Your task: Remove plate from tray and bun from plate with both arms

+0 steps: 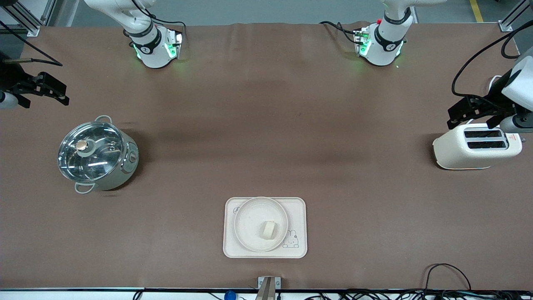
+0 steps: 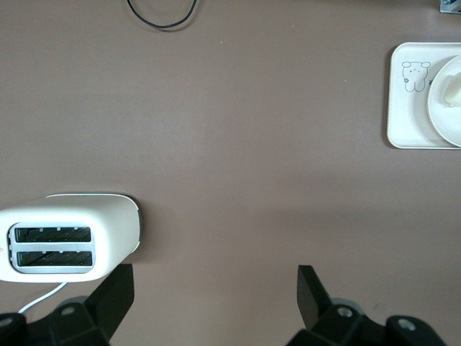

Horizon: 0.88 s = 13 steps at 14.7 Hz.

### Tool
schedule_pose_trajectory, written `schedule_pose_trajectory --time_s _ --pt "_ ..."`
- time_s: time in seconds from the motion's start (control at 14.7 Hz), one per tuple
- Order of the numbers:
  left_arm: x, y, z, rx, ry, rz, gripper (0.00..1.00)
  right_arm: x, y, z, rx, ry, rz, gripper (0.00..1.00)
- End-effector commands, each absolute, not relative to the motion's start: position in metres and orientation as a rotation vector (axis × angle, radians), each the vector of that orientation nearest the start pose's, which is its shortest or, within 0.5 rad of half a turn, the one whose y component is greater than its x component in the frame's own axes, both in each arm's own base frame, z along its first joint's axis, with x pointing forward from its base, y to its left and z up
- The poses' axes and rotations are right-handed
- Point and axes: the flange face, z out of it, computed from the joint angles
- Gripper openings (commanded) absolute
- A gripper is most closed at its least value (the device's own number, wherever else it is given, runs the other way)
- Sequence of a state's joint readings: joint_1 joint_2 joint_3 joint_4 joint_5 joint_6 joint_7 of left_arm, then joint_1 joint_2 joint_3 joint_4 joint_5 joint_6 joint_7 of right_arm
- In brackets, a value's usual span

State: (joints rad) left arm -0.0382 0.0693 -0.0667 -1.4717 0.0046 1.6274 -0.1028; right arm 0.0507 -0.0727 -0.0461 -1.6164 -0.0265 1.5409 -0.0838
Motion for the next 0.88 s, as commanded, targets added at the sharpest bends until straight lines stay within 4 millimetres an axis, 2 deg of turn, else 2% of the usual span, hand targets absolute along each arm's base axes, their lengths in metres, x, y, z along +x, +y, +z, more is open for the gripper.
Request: schedule_pose_trajectory --time_s 0.0,0.27,0.34,0.41,0.54,0.68,0.82 --pt "0.579 -0.055 0.641 -3.144 0.033 -0.147 1.00 0.539 0.020 0.637 -3.156 -0.158 -0.050 1.00" --pt "0.578 -0.057 0.641 -3.141 0.038 -0.147 1.00 0.582 0.037 0.575 -3.042 -0.121 0.004 1.00" --pt "0.579 -0.057 0.640 -3.141 0.038 -0.143 1.00 0.596 0.046 0.555 -3.032 -0.128 -0.001 1.00" --pt "0.579 -0.057 0.640 -3.141 0.038 -0.143 1.00 0.607 0.063 0.536 -2.988 -0.138 -0.006 1.00" --pt "0.581 -0.056 0.635 -3.141 0.036 -0.131 1.00 0.632 0.081 0.498 -2.891 -0.091 -0.034 1.00" --pt "0.582 -0.055 0.632 -3.143 0.036 -0.121 1.00 0.658 0.114 0.456 -2.845 -0.095 -0.041 1.00" --pt "0.582 -0.055 0.631 -3.143 0.036 -0.116 1.00 0.674 0.164 0.422 -2.834 -0.096 -0.007 0.99"
